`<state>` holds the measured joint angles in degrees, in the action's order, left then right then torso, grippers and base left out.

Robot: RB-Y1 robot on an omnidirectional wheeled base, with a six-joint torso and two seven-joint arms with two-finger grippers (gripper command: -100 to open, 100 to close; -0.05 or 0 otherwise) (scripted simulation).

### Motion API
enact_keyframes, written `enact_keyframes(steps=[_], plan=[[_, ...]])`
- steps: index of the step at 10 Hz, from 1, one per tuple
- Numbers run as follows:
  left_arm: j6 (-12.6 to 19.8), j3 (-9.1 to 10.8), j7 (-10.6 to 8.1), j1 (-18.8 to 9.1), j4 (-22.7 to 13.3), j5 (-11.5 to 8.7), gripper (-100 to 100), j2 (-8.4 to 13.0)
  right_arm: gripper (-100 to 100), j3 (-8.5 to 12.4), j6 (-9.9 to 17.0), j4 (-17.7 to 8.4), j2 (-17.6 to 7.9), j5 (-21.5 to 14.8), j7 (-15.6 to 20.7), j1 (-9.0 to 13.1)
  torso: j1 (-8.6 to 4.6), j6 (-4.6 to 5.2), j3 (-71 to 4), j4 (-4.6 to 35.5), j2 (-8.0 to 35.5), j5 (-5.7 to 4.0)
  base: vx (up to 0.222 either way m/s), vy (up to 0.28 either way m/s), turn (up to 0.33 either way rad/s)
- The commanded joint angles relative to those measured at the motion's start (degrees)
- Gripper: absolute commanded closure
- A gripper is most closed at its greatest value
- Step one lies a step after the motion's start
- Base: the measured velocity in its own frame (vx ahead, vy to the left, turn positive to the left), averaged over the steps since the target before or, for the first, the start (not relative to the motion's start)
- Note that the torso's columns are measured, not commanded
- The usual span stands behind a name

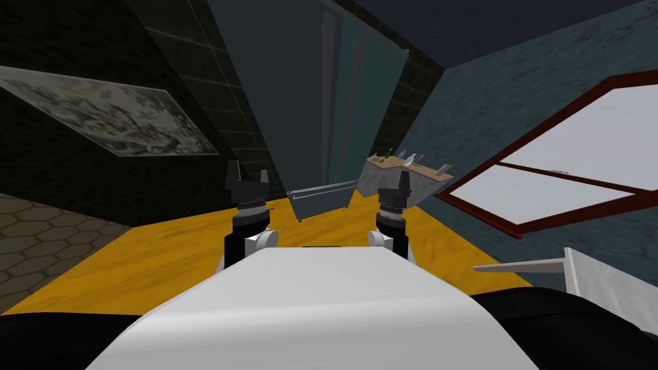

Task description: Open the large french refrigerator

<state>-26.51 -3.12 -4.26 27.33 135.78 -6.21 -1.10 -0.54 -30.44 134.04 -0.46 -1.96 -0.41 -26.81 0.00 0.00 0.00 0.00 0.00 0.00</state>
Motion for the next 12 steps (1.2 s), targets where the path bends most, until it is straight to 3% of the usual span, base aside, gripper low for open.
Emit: enact_keyframes(steps=[1, 9, 10, 12], plan=[[0.00, 0.00, 0.00, 0.00, 0.00, 0.00, 0, 0.00, 0, 0.00, 0.00, 0.00, 0.00, 0.00, 0.00, 0.00, 0.00, 0.00, -4.67, 2.35, 2.32, 0.00, 0.000, 0.000, 0.000], [-0.01, 0.00, 0.00, 0.00, 0.02, 0.00, 0, 0.00, 0, 0.00, -0.01, 0.02, 0.00, 0.00, 0.00, 0.00, 0.00, 0.00, -70.73, 35.37, 35.39, 0.00, 0.000, 0.000, 0.000], [-0.25, -0.08, -0.09, -0.20, -0.59, -0.14, -100, 2.01, 0, 0.00, -0.01, 0.02, 0.00, 0.00, 0.00, 0.00, 0.00, 0.00, -79.19, 39.60, 39.62, 0.00, 0.014, -0.002, -0.014], [-0.82, -0.27, -0.31, -0.66, -1.98, -0.47, -100, 4.76, 0, 0.00, 0.00, -0.01, 0.00, 0.00, 0.00, -0.01, 0.00, 0.00, -84.28, 42.04, 42.03, 0.00, 0.027, -0.008, -0.025]])
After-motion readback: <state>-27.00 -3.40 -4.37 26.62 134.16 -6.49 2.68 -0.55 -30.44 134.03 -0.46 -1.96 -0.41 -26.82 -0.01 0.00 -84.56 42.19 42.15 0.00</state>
